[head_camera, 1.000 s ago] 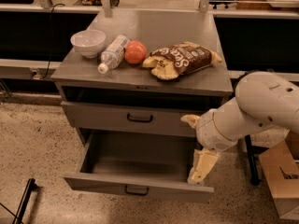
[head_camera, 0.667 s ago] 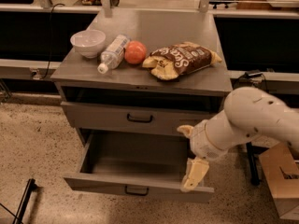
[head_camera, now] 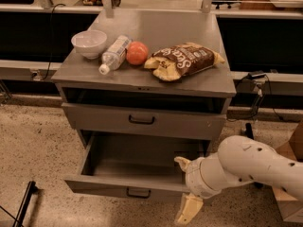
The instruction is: Close middle drawer
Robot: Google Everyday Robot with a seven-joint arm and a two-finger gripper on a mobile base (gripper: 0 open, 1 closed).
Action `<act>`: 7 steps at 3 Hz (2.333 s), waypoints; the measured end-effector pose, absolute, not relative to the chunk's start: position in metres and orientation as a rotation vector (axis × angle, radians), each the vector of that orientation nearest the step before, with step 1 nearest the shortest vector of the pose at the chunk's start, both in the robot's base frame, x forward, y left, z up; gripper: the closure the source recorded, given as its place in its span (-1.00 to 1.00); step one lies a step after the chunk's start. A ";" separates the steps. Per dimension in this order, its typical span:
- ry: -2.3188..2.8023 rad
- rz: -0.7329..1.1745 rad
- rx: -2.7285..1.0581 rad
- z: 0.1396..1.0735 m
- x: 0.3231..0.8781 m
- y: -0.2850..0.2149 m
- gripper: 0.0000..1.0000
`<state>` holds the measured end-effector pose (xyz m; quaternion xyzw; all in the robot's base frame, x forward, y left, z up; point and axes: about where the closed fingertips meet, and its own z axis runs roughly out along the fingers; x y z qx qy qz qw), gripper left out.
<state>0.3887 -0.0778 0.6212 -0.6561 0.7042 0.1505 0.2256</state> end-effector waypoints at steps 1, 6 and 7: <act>1.929 0.439 -1.771 0.594 0.387 -0.067 -0.62; 1.796 0.449 -1.511 0.430 0.365 -0.048 1.00; 1.817 0.447 -1.444 0.398 0.374 -0.055 1.00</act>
Offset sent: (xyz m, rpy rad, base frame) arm -0.0131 0.0699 -0.1452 0.2700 -0.1059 -0.0341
